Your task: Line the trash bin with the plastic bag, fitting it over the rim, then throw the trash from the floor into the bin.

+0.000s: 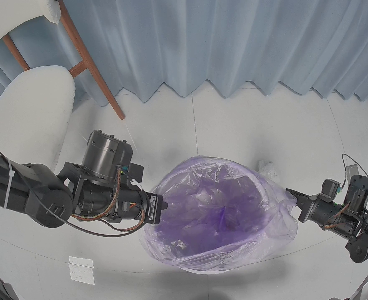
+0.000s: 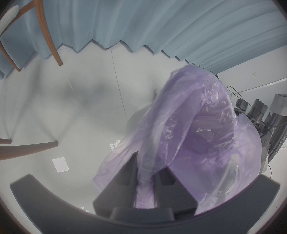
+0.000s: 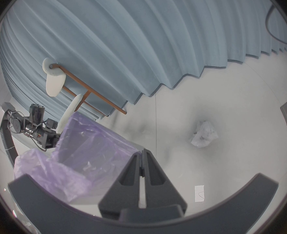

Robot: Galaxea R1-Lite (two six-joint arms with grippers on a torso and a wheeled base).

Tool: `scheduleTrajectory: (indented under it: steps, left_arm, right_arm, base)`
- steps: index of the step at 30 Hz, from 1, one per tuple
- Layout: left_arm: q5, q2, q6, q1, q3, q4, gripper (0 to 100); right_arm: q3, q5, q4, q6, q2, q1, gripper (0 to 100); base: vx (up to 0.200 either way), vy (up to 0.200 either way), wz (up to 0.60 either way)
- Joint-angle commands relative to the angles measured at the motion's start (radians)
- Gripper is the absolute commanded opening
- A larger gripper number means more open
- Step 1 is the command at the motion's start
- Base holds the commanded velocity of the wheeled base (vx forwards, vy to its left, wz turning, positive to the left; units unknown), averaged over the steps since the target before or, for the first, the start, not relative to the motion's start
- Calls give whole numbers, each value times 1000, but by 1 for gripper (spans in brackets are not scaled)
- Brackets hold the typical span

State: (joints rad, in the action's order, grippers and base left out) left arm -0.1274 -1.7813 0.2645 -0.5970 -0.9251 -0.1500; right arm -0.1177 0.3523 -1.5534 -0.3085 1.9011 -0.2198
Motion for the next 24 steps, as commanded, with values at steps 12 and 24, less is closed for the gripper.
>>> scheduleTrajectory:
  steps: [12,24]
  left_arm:
    - [-3,51,2,-4,31,-48,0]
    - [5,141,76,63,95,-49,0]
  right_arm:
    - [-77,-33,-8,-70,-73,34,0]
    - [27,-196,3,-262,-251,30,100]
  base:
    - [0,0,0]
    - [0,0,0]
